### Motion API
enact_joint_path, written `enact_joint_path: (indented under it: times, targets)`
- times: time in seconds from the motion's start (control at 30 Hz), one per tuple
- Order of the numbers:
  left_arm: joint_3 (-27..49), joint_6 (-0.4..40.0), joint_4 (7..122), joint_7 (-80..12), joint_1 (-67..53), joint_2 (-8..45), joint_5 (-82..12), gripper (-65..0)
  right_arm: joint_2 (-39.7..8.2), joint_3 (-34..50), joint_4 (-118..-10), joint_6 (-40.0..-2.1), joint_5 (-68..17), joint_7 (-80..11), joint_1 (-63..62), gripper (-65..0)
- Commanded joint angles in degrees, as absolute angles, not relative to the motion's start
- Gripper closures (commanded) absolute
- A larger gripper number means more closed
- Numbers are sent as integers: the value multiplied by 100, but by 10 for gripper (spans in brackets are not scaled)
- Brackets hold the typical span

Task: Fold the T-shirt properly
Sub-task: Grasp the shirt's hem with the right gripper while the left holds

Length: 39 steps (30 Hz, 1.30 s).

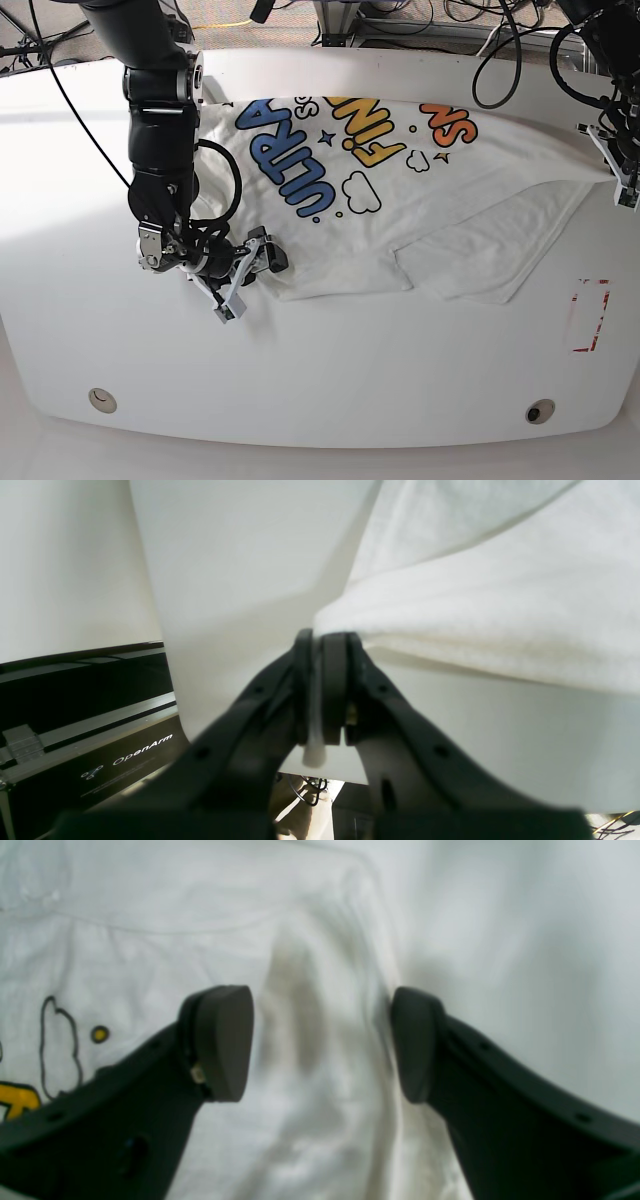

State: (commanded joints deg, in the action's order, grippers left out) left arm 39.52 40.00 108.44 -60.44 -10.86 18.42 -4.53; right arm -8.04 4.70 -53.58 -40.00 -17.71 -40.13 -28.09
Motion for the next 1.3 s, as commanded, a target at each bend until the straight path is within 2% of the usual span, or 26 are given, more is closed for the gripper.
enact_joint_path:
  times: [0.17, 0.5, 0.57, 0.7, 0.87, 1.17, 1.3]
  targets:
    - [3952, 4000, 10844, -6044, -1086, 1859, -453, 0, -804, 462, -5068, -4000, -1771, -3758, -2818, -327]
    - [3952, 4000, 10844, -6044, -1077, 1859, -453, 0, -980, 488, -5376, -4000, -1763, -3873, -2949, -328]
    - [3952, 4000, 10844, -6044, -1077, 1851, -453, 0, -1007, 497, -5358, -4000, -1763, -3864, -3029, -342]
    - [3952, 4000, 10844, -6044, -1077, 1851, -453, 0, -1112, 470, -5244, -3890, -1763, -3820, -3090, -465]
    - [3943, 4000, 10844, -6044, -1077, 1851, -453, 0, -1138, 462, -5059, -3908, -1771, -3705, -3081, -420]
    - [3943, 4000, 10844, -6044, -1077, 1851, -453, 0, -963, 418, -4840, -3908, -1780, -3565, -2888, -415]
    - [3855, 4000, 10844, -6044, -1077, 1859, -453, 0, -787, 4, -4963, -3881, -1807, -3565, -2826, -415]
